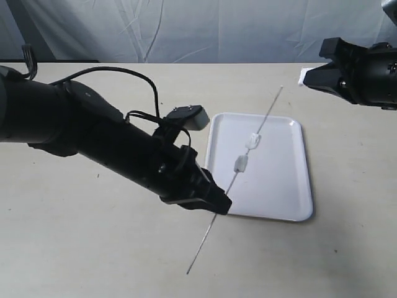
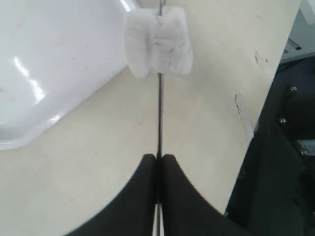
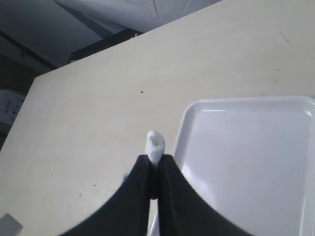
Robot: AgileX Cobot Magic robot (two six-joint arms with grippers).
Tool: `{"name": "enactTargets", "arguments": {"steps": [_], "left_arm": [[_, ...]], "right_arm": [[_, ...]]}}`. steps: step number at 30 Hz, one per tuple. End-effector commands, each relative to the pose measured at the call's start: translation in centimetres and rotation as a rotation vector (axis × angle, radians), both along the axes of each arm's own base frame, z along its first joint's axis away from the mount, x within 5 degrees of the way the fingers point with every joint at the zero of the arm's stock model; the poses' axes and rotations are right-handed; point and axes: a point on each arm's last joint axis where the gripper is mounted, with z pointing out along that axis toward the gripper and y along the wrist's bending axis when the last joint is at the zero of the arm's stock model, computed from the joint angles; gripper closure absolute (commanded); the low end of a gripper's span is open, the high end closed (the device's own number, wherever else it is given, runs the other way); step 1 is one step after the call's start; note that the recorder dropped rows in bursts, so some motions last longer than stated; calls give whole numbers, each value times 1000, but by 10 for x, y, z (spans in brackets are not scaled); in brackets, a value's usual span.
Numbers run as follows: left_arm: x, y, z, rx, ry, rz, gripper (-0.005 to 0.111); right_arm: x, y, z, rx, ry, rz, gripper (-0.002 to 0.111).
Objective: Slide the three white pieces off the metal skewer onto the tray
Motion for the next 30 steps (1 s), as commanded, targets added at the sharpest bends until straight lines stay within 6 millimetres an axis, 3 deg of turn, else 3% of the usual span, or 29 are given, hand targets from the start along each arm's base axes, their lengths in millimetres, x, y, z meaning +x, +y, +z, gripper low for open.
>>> {"name": "enactTargets", "arguments": {"steps": [1,8,14,22,30], "left_arm": [[16,20,3,1,5,74,107],[15,24,10,14,-32,49,107],[11,27,7,63,-4,23,107],[12,32,2,133,-11,26,107],[13,37,-3,214,-8,43,107]], "right_arm": [[-5,-1,-16,-46,68,34,109],[-10,17,-56,-77,206,102,109],[-8,40,-75,-124,252,111,109],[-7,50,-100,-177,318,123,109],[-4,48,-104,-190,324,85,87]]}}
